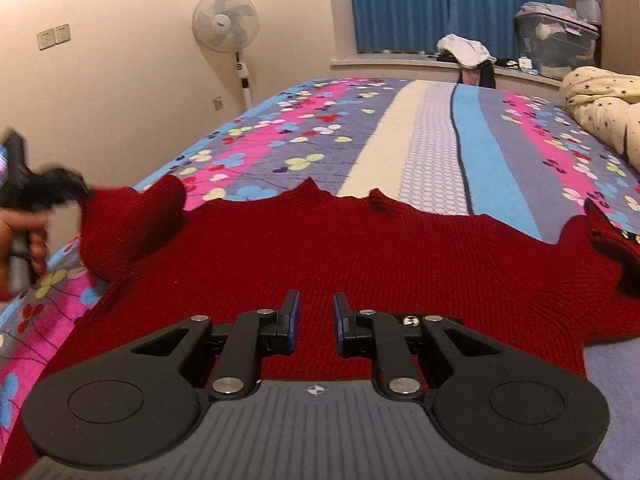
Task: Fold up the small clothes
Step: 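Grasp the sleeve with the left tool and fold it across the body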
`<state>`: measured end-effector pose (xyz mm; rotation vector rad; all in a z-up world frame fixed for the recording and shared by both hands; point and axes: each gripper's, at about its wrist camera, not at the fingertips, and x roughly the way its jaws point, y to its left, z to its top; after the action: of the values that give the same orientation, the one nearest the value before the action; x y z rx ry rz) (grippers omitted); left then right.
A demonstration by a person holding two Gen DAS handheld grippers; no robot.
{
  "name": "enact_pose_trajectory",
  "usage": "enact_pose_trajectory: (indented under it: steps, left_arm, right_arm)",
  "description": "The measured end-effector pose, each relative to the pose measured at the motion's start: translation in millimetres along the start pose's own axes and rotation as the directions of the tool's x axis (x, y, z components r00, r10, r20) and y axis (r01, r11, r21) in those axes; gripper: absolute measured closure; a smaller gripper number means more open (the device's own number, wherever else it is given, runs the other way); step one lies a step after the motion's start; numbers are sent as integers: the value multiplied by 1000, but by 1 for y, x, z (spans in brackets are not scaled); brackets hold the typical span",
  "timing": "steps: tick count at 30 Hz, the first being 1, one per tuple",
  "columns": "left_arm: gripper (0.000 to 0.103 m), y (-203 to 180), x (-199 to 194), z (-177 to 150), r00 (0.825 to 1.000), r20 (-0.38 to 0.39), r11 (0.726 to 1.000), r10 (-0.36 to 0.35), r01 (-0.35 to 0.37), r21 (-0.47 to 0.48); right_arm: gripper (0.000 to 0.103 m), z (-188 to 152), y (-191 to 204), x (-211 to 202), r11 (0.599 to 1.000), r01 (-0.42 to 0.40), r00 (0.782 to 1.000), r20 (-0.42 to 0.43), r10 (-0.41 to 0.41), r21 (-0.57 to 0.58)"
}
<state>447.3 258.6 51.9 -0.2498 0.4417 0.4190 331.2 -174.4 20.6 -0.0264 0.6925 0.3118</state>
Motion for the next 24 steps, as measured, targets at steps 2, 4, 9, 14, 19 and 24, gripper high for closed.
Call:
enact_pose_trajectory:
  steps: [2,4,9,14,19,24]
  left_arm:
    - [90,-30,-37,5,992,91,992,-87,77,104]
    - [92,-68,-78,0,961,136,952,-240,206,224]
    - [90,-157,-153,-52,817,-53,739,-574,545,397]
    - [72,-185,-187,-94,747,-281,596,-603,656,463]
    - [64,-117,-197,-61,789,-253,668,-561,611,425]
    - [64,-51,-168,-56,882,-220,848,-417,465,255]
  right_arm:
    - [85,0,-2,-1,1000,11,1000,-4,-11,7]
    - [85,0,-4,-1,999,37,999,-11,-37,13]
    - [85,1,-34,-1,969,217,976,-38,-214,121]
    - [85,-3,-87,-16,869,321,944,-55,-325,376]
    - [82,-8,-102,-22,853,241,966,-33,-255,462]
    - [64,2,-85,-8,915,100,994,6,-111,390]
